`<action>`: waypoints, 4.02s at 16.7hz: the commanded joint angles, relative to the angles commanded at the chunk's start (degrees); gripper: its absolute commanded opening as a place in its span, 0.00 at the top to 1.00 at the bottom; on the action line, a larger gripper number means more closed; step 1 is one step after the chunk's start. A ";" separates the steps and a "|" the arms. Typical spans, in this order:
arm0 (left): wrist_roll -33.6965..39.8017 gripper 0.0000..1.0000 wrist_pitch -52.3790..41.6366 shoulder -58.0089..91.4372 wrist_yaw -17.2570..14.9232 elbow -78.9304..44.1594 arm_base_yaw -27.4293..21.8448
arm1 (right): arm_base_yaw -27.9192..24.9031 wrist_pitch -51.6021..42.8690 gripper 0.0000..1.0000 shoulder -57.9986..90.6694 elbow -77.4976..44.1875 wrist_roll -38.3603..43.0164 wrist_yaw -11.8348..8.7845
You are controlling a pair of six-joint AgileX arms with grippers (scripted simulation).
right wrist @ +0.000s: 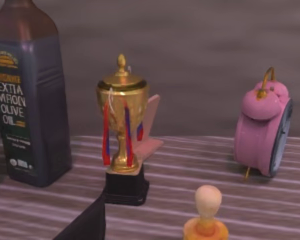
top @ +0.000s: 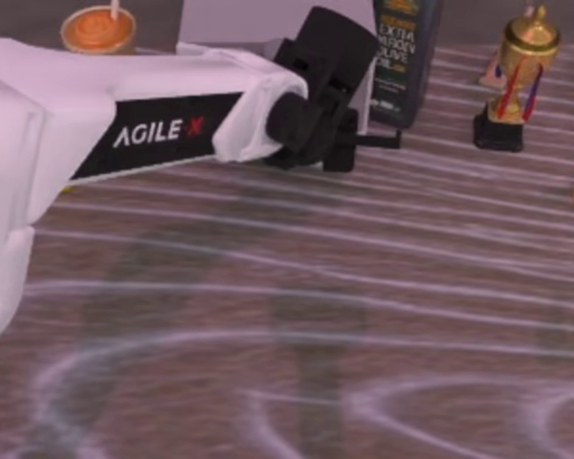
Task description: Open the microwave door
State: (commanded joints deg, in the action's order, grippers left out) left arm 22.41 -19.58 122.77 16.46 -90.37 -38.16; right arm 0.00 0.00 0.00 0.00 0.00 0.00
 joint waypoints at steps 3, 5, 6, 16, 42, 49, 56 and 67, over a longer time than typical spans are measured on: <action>0.00 1.00 0.00 0.00 0.00 0.00 0.00 | 0.00 0.00 0.00 0.00 0.00 0.00 0.00; 0.00 1.00 0.00 0.00 0.00 0.00 0.00 | 0.00 0.00 0.00 0.00 0.00 0.00 0.00; 0.00 1.00 0.00 0.00 0.00 0.00 0.00 | 0.00 0.00 0.00 0.00 0.00 0.00 0.00; -2.93 1.00 2.44 -2.49 -2.37 3.68 0.47 | 0.00 0.00 0.00 0.00 0.00 0.00 0.00; -4.06 1.00 3.01 -3.11 -3.08 5.08 0.73 | 0.00 0.00 0.00 0.00 0.00 0.00 0.00; -6.04 1.00 4.41 -4.72 -4.89 7.35 1.06 | 0.00 0.00 0.00 0.00 0.00 0.00 0.00; -7.80 1.00 5.32 -5.76 -6.06 9.27 1.56 | 0.00 0.00 0.00 0.00 0.00 0.00 0.00; -7.80 1.00 5.32 -5.76 -6.06 9.27 1.56 | 0.00 0.00 0.00 0.00 0.00 0.00 0.00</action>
State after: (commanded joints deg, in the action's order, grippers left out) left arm 14.61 -14.26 117.01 10.40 -81.10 -36.60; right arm 0.00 0.00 0.00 0.00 0.00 0.00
